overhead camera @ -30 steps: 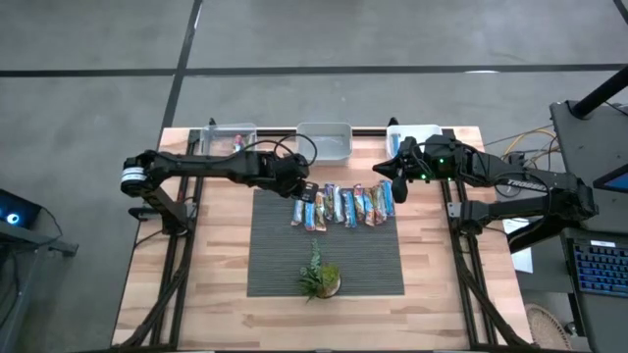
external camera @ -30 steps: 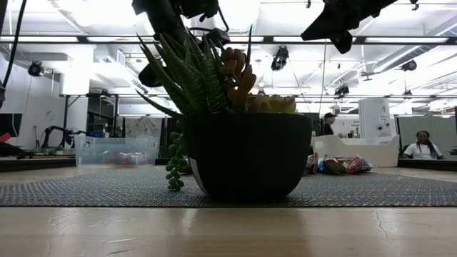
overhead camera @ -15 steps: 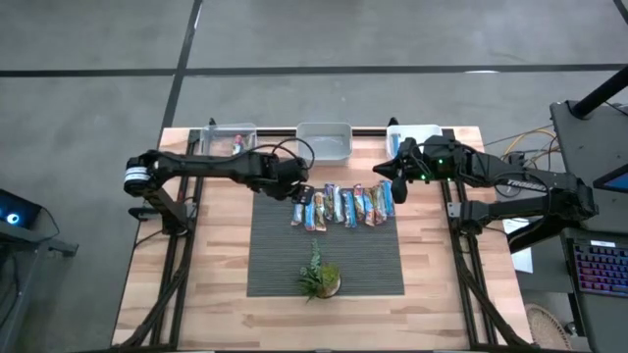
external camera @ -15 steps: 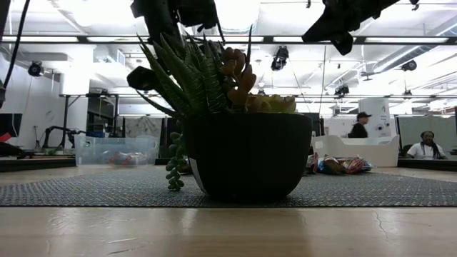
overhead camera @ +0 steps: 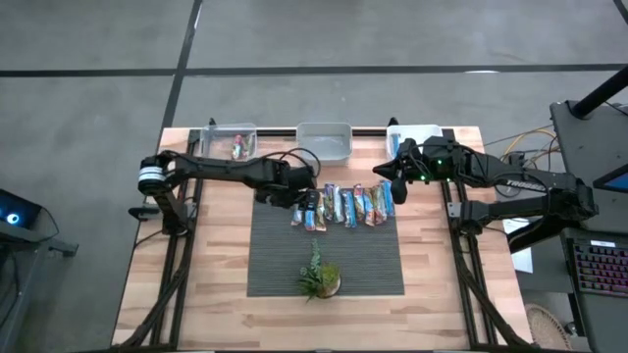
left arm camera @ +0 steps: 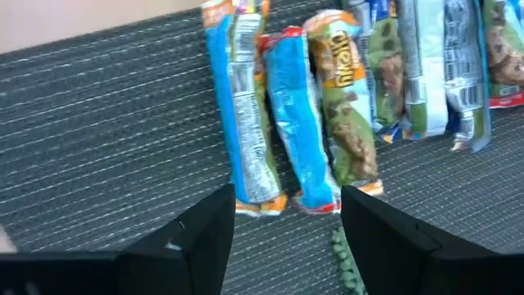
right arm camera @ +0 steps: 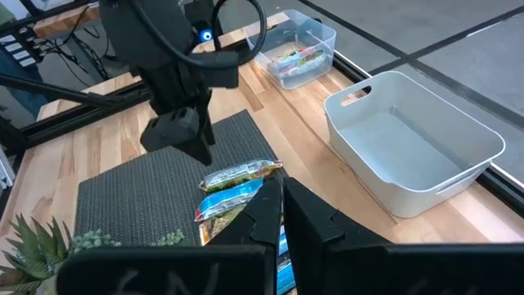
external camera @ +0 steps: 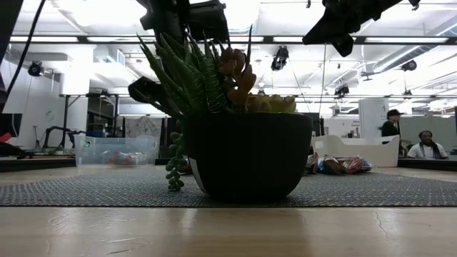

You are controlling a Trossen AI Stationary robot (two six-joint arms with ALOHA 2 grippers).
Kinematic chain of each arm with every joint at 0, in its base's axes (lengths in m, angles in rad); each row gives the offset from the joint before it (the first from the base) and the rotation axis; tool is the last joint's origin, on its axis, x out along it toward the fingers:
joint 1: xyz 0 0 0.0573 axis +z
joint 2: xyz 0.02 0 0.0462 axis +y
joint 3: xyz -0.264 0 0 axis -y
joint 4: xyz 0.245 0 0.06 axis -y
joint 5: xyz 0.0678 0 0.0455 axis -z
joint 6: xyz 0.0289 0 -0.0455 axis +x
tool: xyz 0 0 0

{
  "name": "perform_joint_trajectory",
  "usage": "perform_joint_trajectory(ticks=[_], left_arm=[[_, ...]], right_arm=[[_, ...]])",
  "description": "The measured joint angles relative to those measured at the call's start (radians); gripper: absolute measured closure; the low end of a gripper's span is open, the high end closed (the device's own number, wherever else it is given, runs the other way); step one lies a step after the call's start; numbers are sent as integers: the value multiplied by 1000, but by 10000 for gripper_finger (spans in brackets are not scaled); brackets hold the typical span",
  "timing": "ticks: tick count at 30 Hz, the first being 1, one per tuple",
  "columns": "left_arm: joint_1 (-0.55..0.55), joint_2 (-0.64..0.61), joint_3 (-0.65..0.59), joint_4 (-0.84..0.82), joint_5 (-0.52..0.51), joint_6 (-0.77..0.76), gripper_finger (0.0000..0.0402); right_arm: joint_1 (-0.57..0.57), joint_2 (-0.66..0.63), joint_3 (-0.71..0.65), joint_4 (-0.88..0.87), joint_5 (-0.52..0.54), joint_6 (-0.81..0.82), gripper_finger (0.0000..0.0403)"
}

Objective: Pick and place Granola Bars by type
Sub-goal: Put the yellow granola bar into the white bin

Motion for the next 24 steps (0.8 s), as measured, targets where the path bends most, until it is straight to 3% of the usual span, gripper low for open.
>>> perform_joint_trajectory(ticks=[24], left_arm=[[-17, 127, 5, -12, -7, -26, 198]], right_arm=[[0, 0, -5, -19, 0, -10, 394]])
